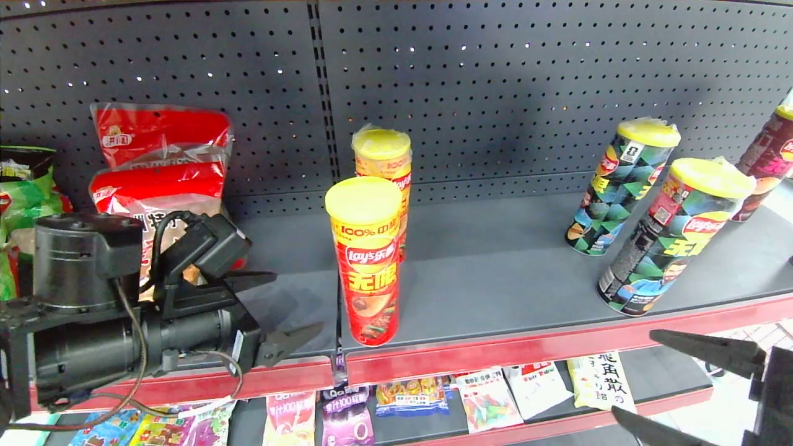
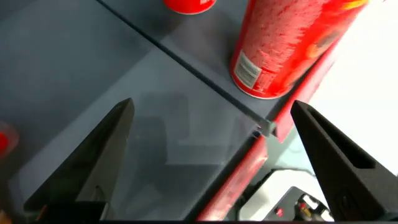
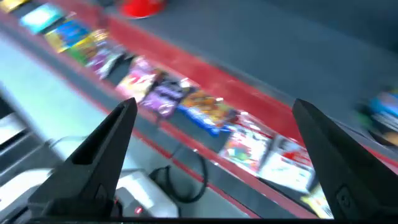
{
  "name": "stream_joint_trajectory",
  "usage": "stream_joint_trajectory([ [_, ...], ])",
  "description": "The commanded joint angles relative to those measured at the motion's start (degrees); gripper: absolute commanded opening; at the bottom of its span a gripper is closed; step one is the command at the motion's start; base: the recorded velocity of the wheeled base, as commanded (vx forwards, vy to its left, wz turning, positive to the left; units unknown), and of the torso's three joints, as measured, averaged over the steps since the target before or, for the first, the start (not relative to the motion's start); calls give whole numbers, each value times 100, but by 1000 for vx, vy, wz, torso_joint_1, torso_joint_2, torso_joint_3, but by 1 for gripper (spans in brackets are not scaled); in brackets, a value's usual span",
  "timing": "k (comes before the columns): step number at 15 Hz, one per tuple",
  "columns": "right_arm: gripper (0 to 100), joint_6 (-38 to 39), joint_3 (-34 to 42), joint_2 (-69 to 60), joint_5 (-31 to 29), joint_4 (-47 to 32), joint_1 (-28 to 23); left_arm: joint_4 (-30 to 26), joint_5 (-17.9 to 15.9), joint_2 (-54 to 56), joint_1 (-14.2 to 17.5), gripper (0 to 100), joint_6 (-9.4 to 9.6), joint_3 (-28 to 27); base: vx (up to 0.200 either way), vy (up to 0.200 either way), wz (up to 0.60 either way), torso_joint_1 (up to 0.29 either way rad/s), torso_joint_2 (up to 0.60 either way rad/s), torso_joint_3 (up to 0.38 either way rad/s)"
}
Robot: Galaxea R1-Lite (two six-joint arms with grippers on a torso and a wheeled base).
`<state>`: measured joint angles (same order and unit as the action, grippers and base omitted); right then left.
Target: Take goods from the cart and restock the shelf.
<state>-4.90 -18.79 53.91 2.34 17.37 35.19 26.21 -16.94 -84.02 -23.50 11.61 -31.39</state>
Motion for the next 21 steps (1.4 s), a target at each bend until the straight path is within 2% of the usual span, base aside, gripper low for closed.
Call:
stream_joint_trajectory([
  [1, 100, 7, 68, -416, -6, 3, -637, -2, -2, -502, -23, 100, 105, -130, 0, 0, 0, 0, 0, 0],
  [7, 100, 86, 42, -390, 12, 3, -804, -2, 95, -1073, -31, 100, 149, -544, 0, 0, 0, 0, 0, 0],
  [21, 100, 95, 42, -346, 12, 3, -804, -2, 165, -1345, -163, 100, 149, -807, 0, 0, 0, 0, 0, 0],
])
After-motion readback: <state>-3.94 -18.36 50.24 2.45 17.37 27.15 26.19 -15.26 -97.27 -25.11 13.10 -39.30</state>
